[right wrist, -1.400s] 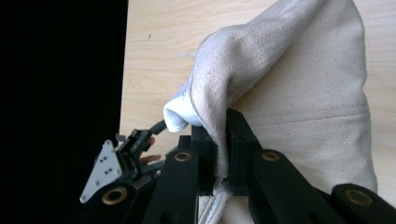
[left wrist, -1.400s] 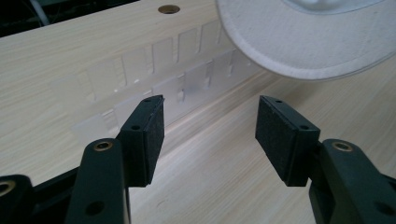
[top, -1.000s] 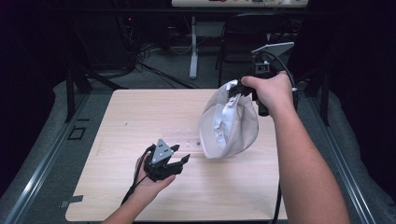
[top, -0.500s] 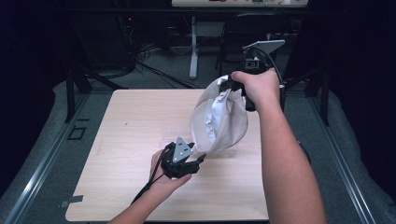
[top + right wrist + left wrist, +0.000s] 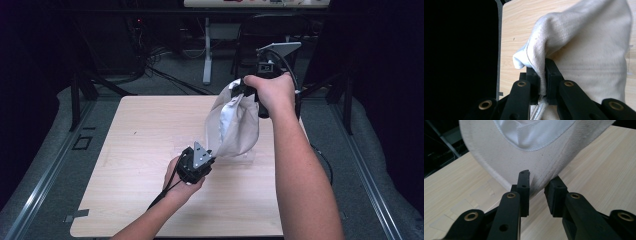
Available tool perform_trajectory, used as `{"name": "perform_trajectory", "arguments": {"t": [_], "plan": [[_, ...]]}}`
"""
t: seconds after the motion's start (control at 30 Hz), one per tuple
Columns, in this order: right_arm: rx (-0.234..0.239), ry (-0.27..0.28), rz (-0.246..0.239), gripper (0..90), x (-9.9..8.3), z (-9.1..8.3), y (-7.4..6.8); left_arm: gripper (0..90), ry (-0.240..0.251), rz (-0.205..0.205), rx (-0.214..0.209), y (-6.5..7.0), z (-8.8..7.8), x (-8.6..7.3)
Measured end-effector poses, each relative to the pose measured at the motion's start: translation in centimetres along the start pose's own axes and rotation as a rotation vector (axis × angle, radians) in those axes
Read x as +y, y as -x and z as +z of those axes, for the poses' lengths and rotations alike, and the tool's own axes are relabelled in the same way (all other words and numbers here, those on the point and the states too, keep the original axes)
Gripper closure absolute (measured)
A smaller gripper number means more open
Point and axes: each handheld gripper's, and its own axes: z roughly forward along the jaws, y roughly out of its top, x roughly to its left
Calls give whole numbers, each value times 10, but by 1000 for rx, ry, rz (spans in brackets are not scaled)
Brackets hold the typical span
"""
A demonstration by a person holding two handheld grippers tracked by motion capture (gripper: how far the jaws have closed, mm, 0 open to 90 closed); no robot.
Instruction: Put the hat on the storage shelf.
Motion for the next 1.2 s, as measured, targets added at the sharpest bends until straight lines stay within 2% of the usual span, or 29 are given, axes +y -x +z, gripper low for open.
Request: {"name": "perform_trajectory", "arguments": {"t": [0.07,0.13,0.23,0.5,0.7,1.07,1.1,1.2], "plan": [[3,2,-9,840,0,0,-1,769,8,0,-8,-2,0,1],[2,7,-12,840,0,1,-2,777,15,-7,-34,-6,0,1],[-1,13,-12,841,-1,3,-4,783,26,-33,-78,-12,2,0],[-22,-4,-22,841,0,12,-2,783,38,-99,-139,-23,10,-9],[-31,-12,-19,841,1,21,2,783,35,-129,-157,-26,20,-12],[-30,-14,-21,840,2,34,8,784,27,-142,-169,-29,30,-17],[-29,-14,-10,840,2,34,7,784,26,-145,-167,-29,30,-17],[-26,-14,-26,840,2,36,8,785,31,-156,-165,-29,30,-19]]}}
